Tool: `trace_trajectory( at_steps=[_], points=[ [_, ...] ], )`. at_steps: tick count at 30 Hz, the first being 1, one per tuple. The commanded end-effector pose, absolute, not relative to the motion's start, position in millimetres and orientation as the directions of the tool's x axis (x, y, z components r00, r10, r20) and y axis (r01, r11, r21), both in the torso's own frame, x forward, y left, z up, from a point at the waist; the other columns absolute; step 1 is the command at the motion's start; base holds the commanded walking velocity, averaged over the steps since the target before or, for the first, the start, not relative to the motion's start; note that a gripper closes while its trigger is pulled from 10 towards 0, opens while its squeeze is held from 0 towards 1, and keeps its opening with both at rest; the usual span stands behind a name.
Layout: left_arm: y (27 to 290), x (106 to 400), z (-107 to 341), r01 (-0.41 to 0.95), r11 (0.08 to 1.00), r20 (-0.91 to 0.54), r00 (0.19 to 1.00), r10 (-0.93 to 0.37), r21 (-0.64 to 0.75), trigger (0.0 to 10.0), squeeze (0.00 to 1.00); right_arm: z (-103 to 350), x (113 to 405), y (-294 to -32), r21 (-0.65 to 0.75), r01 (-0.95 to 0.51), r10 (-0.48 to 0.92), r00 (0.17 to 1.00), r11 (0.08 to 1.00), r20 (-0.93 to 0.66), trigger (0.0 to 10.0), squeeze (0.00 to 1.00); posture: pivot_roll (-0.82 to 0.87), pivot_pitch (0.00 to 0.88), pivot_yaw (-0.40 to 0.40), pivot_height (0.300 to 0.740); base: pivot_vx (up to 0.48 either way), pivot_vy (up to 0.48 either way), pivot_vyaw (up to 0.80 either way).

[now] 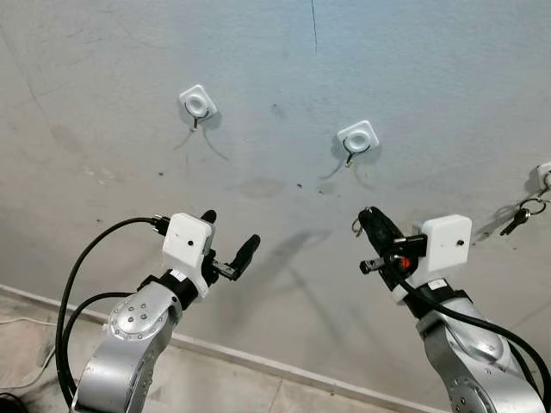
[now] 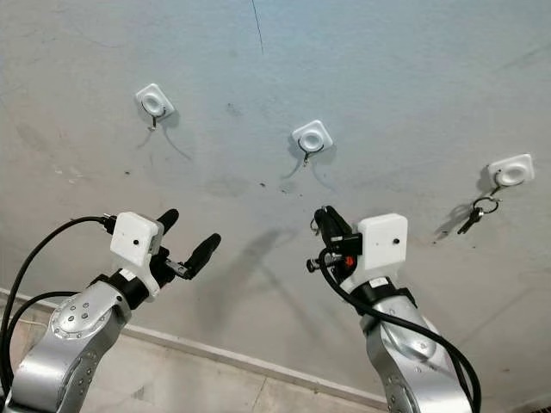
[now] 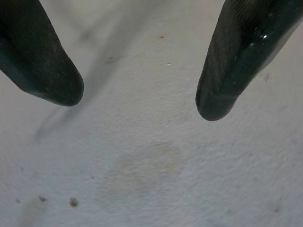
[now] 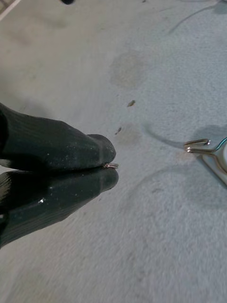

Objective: Hang keys on a hook

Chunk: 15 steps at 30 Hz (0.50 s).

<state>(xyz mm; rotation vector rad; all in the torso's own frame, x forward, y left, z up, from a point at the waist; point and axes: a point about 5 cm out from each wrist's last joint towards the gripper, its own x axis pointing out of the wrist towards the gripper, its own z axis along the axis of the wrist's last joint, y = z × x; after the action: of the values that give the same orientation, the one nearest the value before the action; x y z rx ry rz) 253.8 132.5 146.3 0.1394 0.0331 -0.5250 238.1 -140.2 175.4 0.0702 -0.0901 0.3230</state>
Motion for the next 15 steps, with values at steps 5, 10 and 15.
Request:
trace_trajectory(
  at_steps=[5, 10, 15],
  points=[
    [117.8, 248.6, 147.1, 0.619, 0.768, -0.095, 0.785, -0.612, 0.163, 10.0, 0.0, 186.0, 247.7, -132.5, 0.059, -0.309, 0.297, 0.942, 0.949, 0.159, 10.0, 0.0, 0.17, 0.0, -0.034, 0.74, 0.0, 0.0, 0.0],
    [106.1, 245.5, 157.0, 0.674, 0.709, -0.08, 0.734, -0.674, 0.208, 10.0, 0.0, 195.7, 258.4, -126.3, 0.07, -0.292, 0.272, 0.938, 0.954, 0.215, 10.0, 0.0, 0.17, 0.0, -0.021, 0.74, 0.0, 0.0, 0.0],
    [105.6, 244.8, 162.3, 0.683, 0.696, -0.072, 0.723, -0.687, 0.22, 10.0, 0.0, 199.5, 261.6, -126.7, 0.09, -0.265, 0.238, 0.942, 0.96, 0.236, 10.0, 0.0, 0.17, 0.0, -0.02, 0.74, 0.0, 0.0, 0.0]
  ],
)
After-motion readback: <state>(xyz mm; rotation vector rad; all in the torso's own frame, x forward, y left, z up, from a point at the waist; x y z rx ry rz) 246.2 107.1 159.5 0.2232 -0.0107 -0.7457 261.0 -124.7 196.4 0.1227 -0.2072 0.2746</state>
